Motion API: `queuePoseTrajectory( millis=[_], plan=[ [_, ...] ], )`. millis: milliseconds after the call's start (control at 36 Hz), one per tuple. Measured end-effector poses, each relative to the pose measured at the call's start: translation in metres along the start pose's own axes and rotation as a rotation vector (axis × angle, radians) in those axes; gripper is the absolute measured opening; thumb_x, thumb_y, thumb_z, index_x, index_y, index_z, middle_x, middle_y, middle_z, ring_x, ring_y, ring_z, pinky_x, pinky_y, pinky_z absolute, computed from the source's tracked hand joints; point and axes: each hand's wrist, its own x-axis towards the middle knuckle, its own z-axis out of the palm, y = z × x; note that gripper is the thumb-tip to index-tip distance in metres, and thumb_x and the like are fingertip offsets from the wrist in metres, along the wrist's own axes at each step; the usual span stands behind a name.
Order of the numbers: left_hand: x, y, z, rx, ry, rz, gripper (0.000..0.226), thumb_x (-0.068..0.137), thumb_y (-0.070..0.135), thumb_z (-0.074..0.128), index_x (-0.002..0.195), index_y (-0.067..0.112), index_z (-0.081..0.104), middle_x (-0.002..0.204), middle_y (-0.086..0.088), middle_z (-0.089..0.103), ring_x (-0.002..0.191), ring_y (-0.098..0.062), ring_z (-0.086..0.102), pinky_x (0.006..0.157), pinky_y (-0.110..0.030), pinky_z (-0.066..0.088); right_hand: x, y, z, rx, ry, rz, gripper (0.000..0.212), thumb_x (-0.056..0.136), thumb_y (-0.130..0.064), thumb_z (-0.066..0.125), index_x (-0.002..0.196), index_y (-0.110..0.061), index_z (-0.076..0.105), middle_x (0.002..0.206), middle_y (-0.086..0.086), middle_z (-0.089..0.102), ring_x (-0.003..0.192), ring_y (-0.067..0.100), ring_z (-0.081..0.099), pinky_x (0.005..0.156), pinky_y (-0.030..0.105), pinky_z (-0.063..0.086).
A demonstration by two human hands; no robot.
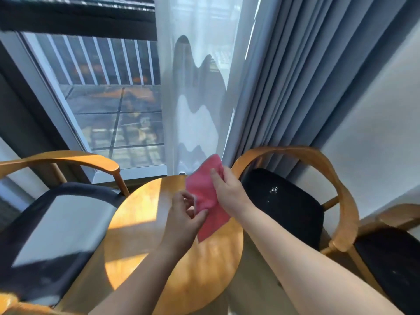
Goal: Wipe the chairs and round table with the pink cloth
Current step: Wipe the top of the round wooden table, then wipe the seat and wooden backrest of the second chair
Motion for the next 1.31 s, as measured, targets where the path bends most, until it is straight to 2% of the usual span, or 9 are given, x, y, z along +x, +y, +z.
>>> queuePoseTrajectory(
  millis=[139,250,417,472,556,695,972,1167,1306],
  plan=[
    [-0.002,0.015,-0.014,0.011,0.029,0.084,0.034,0.086,-0.003,0.060,0.099,0.025,0.045,0.092,-0.008,0.056,0.075,-0.012,0.061,0.061,-0.020,0.048,-0.014,-0.006,-0.016,0.125,-0.133,0.078,0.015,0.088,-0.001,0.042,0.099,-0.008,0.050,0.089,0.007,0.051,0.081,0.017,0.049,0.072,0.033,0.041],
    [-0.005,0.030,-0.019,0.057,-0.076,0.163,0.029,0.085,-0.012,0.054,0.092,0.015,0.059,0.081,0.003,0.060,0.069,0.001,0.055,0.062,-0.010,0.041,-0.026,-0.002,-0.032,0.016,-0.254,0.122,0.058,0.060,-0.003,0.045,0.118,-0.005,0.044,0.095,0.012,0.048,0.083,0.022,0.047,0.072,0.036,0.037],
    [-0.001,0.046,-0.014,0.137,-0.103,0.212,0.041,0.080,-0.014,0.054,0.096,0.022,0.064,0.091,0.004,0.065,0.081,0.004,0.058,0.071,-0.008,0.042,-0.038,0.011,-0.058,-0.079,-0.379,0.196,0.111,0.076,-0.001,0.071,0.155,-0.028,-0.003,0.123,0.016,0.054,0.100,0.025,0.066,0.083,0.031,0.056],
    [0.003,0.049,-0.010,0.190,-0.096,0.211,0.043,0.080,-0.010,0.056,0.097,0.029,0.064,0.093,0.008,0.065,0.083,0.003,0.058,0.073,-0.010,0.043,-0.041,0.014,-0.062,-0.159,-0.378,0.182,0.104,0.074,-0.008,0.079,0.154,-0.027,0.015,0.121,0.010,0.056,0.096,0.019,0.067,0.073,0.023,0.056],
    [0.008,0.053,-0.006,0.281,-0.111,0.235,0.042,0.080,-0.007,0.059,0.099,0.030,0.063,0.097,0.009,0.064,0.087,0.006,0.056,0.075,-0.005,0.040,-0.044,0.016,-0.069,-0.303,-0.349,0.112,0.056,0.075,-0.013,0.078,0.126,-0.028,0.061,0.104,0.003,0.067,0.089,0.017,0.068,0.072,0.026,0.058],
    [0.015,0.051,-0.004,0.543,-0.138,0.309,0.039,0.082,-0.003,0.060,0.115,0.016,0.065,0.100,-0.001,0.062,0.085,-0.005,0.052,0.075,0.000,0.031,-0.046,0.023,-0.084,-0.398,-0.291,0.082,0.013,0.078,-0.019,0.076,0.089,-0.024,0.074,0.092,0.000,0.070,0.083,0.011,0.067,0.072,0.025,0.058],
    [0.031,0.054,0.019,0.619,-0.227,0.299,0.036,0.083,0.001,0.059,0.113,0.020,0.066,0.100,0.007,0.061,0.091,-0.010,0.052,0.080,-0.012,0.035,-0.056,0.042,-0.119,-0.284,-0.250,0.181,0.025,0.077,-0.009,0.076,0.095,-0.021,0.065,0.098,0.001,0.068,0.091,0.014,0.068,0.077,0.029,0.059],
    [0.045,0.056,0.052,0.512,-0.221,0.237,0.036,0.081,0.001,0.062,0.107,0.025,0.067,0.104,0.006,0.065,0.093,-0.015,0.058,0.088,-0.029,0.045,-0.051,0.051,-0.158,0.250,-0.180,0.235,0.033,0.077,0.010,0.070,0.105,-0.005,0.061,0.104,0.018,0.062,0.102,0.034,0.064,0.089,0.049,0.056],
    [0.060,0.055,0.089,0.522,-0.197,0.214,0.035,0.080,0.000,0.062,0.106,0.023,0.068,0.103,0.003,0.066,0.093,-0.015,0.058,0.089,-0.032,0.046,-0.030,0.065,-0.197,0.434,-0.103,0.250,0.035,0.082,0.007,0.067,0.115,-0.001,0.061,0.101,0.014,0.066,0.092,0.023,0.067,0.078,0.034,0.057]
  ],
)
